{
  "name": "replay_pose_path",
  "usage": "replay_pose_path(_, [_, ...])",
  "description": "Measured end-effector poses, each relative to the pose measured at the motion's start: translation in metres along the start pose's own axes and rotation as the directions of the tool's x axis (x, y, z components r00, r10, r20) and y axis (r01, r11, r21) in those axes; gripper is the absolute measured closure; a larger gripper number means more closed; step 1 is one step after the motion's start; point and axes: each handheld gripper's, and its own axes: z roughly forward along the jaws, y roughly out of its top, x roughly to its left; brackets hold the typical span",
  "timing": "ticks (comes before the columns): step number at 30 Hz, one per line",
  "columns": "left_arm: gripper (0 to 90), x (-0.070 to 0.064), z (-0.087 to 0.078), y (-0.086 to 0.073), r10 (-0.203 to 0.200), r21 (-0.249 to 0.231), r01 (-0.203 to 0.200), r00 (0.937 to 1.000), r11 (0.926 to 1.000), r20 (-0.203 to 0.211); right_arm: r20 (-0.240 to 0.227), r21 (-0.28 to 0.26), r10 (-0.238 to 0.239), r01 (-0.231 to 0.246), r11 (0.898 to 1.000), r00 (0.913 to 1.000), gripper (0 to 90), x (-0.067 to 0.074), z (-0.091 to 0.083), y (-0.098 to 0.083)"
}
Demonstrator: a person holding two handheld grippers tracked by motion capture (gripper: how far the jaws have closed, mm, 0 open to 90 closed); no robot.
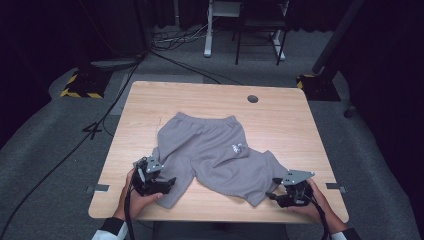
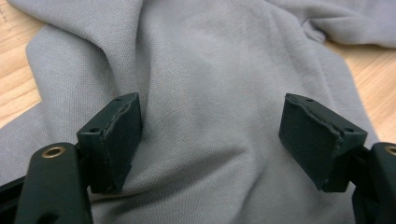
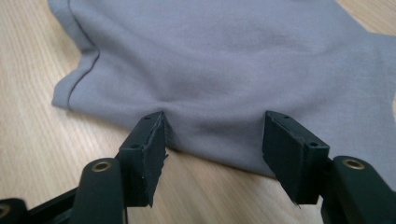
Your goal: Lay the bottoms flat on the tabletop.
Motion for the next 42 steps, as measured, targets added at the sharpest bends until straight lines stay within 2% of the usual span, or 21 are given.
replay_pose_path(2, [21.7,0.000,0.001,0.000,0.007,-0.001,-0.007,1.0000,1.0000,-0.003,0.006,-0.002,-0.002,0.002,1.000,1.0000,41.2,0.000,0.001,0.001])
replay_pose_path(3, [21.5,-0.003,0.003,0.000,0.020,0.000,-0.020,0.9997,0.9998,-0.017,0.008,-0.003,-0.005,0.005,1.000,1.0000,48.8,0.001,0.002,0.002])
replay_pose_path(5, [20.0,-0.004,0.005,0.001,0.013,-0.003,-0.013,0.9999,0.9999,-0.008,0.017,-0.002,0.002,-0.002,1.000,0.9999,64.5,0.001,0.002,0.005])
replay_pose_path(7, [18.6,-0.005,0.007,0.002,0.006,-0.010,-0.006,0.9999,0.9999,-0.009,0.022,0.003,0.002,-0.002,1.000,0.9998,72.8,0.001,0.004,0.007])
replay_pose_path(9, [18.1,-0.004,0.008,0.002,0.011,-0.011,-0.011,0.9999,0.9999,-0.010,0.030,0.007,0.003,-0.003,1.000,0.9995,76.3,0.002,0.005,0.008])
replay_pose_path(10, [17.3,-0.005,0.009,0.003,0.001,-0.014,-0.002,0.9999,0.9999,-0.011,0.051,0.023,-0.018,0.017,1.000,0.9985,82.6,0.003,0.006,0.012])
replay_pose_path(11, [17.1,-0.005,0.009,0.003,0.001,-0.014,-0.002,0.9999,0.9999,-0.011,0.052,0.028,-0.018,0.017,0.999,0.9985,85.4,0.003,0.006,0.013])
replay_pose_path(14, [17.1,-0.005,0.010,0.003,0.000,-0.016,0.000,0.9999,0.9999,-0.010,0.050,0.010,-0.016,0.016,1.000,0.9986,86.4,0.002,0.004,0.017])
replay_pose_path(15, [17.1,-0.005,0.010,0.003,0.002,-0.019,-0.002,0.9999,0.9998,-0.010,0.042,-0.013,-0.013,0.014,1.000,0.9990,86.7,0.001,0.001,0.020])
replay_pose_path(16, [17.1,-0.005,0.010,0.003,0.003,-0.020,-0.003,0.9999,0.9998,-0.011,0.038,-0.055,-0.006,0.008,0.998,0.9993,86.7,0.000,-0.005,0.028])
replay_pose_path(19, [16.8,-0.004,0.011,0.003,0.011,-0.023,-0.011,0.9999,0.9997,-0.007,0.017,-0.084,-0.032,0.034,0.996,0.9993,86.7,0.001,-0.011,0.047])
replay_pose_path(24, [16.8,-0.004,0.011,0.004,0.015,-0.023,-0.015,0.9998,0.9996,-0.009,0.009,-0.112,-0.057,0.057,0.992,0.9984,86.7,0.001,-0.008,0.078])
replay_pose_path(26, [16.7,-0.004,0.011,0.004,0.018,-0.023,-0.018,0.9998,0.9996,-0.005,0.011,-0.128,-0.064,0.064,0.990,0.9979,86.4,-0.002,0.002,0.102])
replay_pose_path(28, [16.8,-0.004,0.011,0.004,0.019,-0.023,-0.019,0.9998,0.9996,-0.003,0.015,-0.134,-0.067,0.069,0.989,0.9976,86.4,-0.003,0.007,0.110])
replay_pose_path(29, [16.8,-0.003,0.011,0.004,0.020,-0.023,-0.020,0.9998,0.9995,-0.001,0.003,-0.135,-0.066,0.066,0.989,0.9978,86.5,-0.006,0.018,0.123])
replay_pose_path(30, [16.8,-0.003,0.011,0.004,0.020,-0.023,-0.020,0.9998,0.9995,-0.001,0.003,-0.135,-0.066,0.066,0.989,0.9978,86.5,-0.006,0.018,0.123])
replay_pose_path(32, [16.8,-0.003,0.011,0.004,0.024,-0.023,-0.024,0.9997,0.9994,0.001,0.009,-0.119,-0.081,0.081,0.990,0.9967,86.5,-0.009,0.033,0.140])
replay_pose_path(35, [16.8,-0.003,0.011,0.004,0.026,-0.023,-0.025,0.9997,0.9994,0.002,0.018,-0.102,-0.089,0.091,0.991,0.9958,86.4,-0.012,0.044,0.150])
replay_pose_path(36, [16.8,-0.004,0.011,0.004,0.022,-0.024,-0.022,0.9997,0.9995,0.004,0.021,-0.090,-0.087,0.089,0.992,0.9959,86.5,-0.016,0.054,0.159])
replay_pose_path(39, [16.8,-0.004,0.011,0.004,0.027,-0.023,-0.026,0.9996,0.9994,0.004,0.055,-0.059,-0.106,0.110,0.992,0.9928,86.2,-0.021,0.070,0.170])
replay_pose_path(42, [16.8,-0.004,0.012,0.004,0.026,-0.027,-0.026,0.9997,0.9993,0.001,0.072,-0.056,-0.093,0.097,0.994,0.9931,82.3,-0.025,0.086,0.175])
